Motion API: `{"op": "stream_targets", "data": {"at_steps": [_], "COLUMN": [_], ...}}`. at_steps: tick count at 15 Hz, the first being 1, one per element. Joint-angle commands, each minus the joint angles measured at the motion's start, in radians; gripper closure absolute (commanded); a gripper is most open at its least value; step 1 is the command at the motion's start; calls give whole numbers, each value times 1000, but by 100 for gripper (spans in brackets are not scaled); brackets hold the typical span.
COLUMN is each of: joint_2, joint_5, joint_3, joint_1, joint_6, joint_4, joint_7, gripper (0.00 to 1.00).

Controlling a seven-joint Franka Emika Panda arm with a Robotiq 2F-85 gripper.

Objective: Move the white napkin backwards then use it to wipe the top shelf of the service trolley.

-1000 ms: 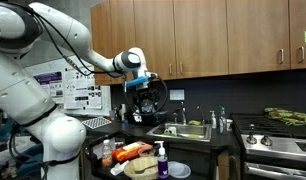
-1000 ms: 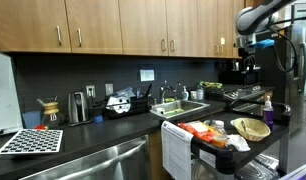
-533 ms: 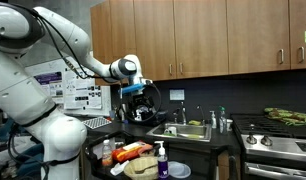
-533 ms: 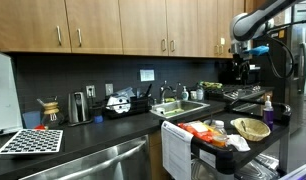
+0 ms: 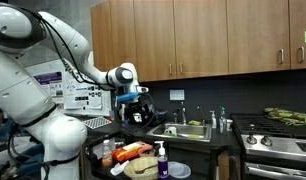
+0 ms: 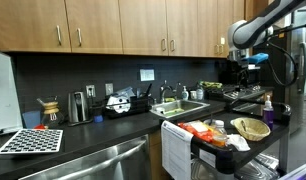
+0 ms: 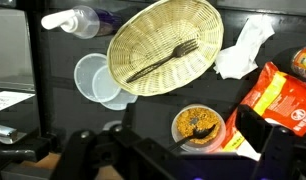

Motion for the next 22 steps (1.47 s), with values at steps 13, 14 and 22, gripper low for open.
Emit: {"op": "stream_targets", "data": {"at_steps": [13, 14, 22], "joint_2": [62, 63, 127], "joint_5": [70, 83, 103], "joint_3": [96, 98, 88], "joint_1": [16, 22, 33], "joint_6": [185, 179, 253], "joint_4": [-134, -134, -134], "joint_7": [238, 234, 182], "gripper": [0, 0, 0]}}
